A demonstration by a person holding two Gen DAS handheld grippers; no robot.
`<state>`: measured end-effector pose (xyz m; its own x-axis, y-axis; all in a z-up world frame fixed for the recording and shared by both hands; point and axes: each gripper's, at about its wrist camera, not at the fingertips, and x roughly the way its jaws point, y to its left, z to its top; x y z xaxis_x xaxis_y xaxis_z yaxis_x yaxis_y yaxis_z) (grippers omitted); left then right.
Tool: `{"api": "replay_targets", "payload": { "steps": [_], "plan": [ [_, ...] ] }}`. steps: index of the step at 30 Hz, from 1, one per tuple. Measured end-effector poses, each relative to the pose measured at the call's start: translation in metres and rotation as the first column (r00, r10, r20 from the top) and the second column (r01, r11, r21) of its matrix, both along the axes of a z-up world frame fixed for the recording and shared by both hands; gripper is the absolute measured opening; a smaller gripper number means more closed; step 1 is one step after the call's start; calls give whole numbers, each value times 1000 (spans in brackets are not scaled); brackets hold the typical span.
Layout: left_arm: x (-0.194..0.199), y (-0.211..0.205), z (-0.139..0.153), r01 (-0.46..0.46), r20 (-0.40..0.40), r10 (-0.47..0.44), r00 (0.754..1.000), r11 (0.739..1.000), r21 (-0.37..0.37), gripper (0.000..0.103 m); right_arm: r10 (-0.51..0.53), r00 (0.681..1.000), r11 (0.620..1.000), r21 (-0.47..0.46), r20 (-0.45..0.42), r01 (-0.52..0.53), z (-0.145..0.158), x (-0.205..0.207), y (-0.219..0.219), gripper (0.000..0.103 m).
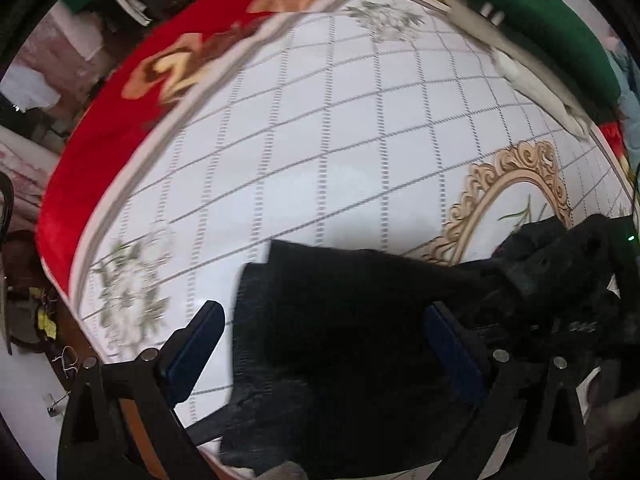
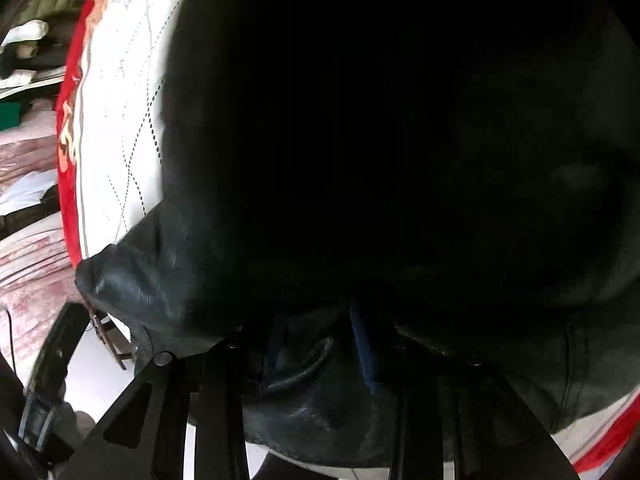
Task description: Fold large clothes
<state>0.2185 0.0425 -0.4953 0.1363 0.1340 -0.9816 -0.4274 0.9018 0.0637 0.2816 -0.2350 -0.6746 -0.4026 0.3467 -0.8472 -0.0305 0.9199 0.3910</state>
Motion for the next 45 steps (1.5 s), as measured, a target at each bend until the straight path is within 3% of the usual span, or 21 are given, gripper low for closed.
{"api": "replay_targets", "payload": {
  "steps": [3, 6, 9, 11, 12, 14, 16, 19, 21, 23, 24, 26, 28, 31, 33, 36, 38, 40, 42, 44, 45],
  "plan": [
    [-8, 2, 8, 2, 9, -2, 1000, 1000, 2, 103, -16, 1000, 999, 34, 23, 15, 34, 3, -12, 36],
    [-8, -2, 12, 6, 29, -6, 1000, 1000, -1, 103, -103, 989, 984, 158, 105, 85, 75, 16, -18, 35],
    [0, -9, 3, 23, 16, -23, 1000, 1000, 16, 103, -89, 983, 989, 134, 160, 67, 59, 36, -1, 35],
    [8, -11, 2, 31, 25, -32, 999, 999, 13, 103, -67, 990, 992, 112, 126, 53, 26, 37, -3, 35],
    [13, -15, 4, 43, 32, -44, 999, 999, 13, 103, -109, 989, 985, 144, 100, 94, 22, 42, -9, 35],
    [21, -26, 13, 67, 66, -66, 996, 998, -10, 103, -156, 984, 971, 198, 83, 137, 40, 46, -31, 35],
    [30, -43, 19, 115, 92, -112, 989, 993, -24, 103, -215, 963, 959, 225, 164, 175, 69, 44, -69, 36],
    [44, -73, 16, 189, 104, -182, 978, 980, -65, 103, -314, 901, 939, 241, 299, 247, 111, 17, -151, 58],
    [53, -91, 3, 225, 87, -219, 972, 972, -66, 103, -388, 839, 918, 237, 382, 317, 125, -6, -208, 87],
    [60, -105, -18, 252, 49, -250, 967, 967, -31, 103, -428, 799, 903, 227, 422, 364, 132, -33, -254, 96],
    [63, -109, -33, 257, 20, -257, 966, 966, -17, 103, -437, 798, 900, 210, 415, 383, 136, -48, -266, 96],
    [65, -110, -54, 248, -11, -248, 969, 969, -19, 103, -480, 795, 877, 172, 370, 449, 120, -61, -307, 95],
    [66, -105, -62, 226, -8, -227, 974, 973, -46, 103, -545, 772, 837, 168, 328, 520, 91, -70, -332, 96],
    [67, -103, -63, 226, -5, -227, 974, 973, -53, 103, -665, 713, 746, 255, 224, 616, 45, -78, -354, 95],
    [66, -103, -62, 234, -6, -234, 972, 971, -46, 103, -708, 681, 699, 328, 188, 636, 14, -73, -319, 97],
    [67, -102, -62, 235, -4, -235, 972, 971, -45, 103, -746, 635, 653, 404, 200, 640, 7, -57, -305, 103],
    [68, -100, -63, 230, -4, -230, 973, 972, -54, 103, -754, 631, 638, 432, 183, 637, 9, -47, -306, 103],
    [64, -96, -65, 225, -4, -226, 974, 972, -68, 103, -745, 652, 634, 459, 145, 623, 8, -41, -294, 103],
    [62, -96, -64, 229, -2, -230, 973, 971, -66, 103, -742, 666, 604, 510, 79, 613, 8, -41, -285, 94],
    [61, -96, -64, 235, 2, -235, 972, 970, -62, 103, -710, 698, 640, 495, 91, 587, 5, -37, -276, 93],
    [60, -95, -64, 234, 3, -235, 972, 970, -60, 103, -711, 699, 635, 500, 79, 589, 0, -35, -276, 89]
  ]
}}
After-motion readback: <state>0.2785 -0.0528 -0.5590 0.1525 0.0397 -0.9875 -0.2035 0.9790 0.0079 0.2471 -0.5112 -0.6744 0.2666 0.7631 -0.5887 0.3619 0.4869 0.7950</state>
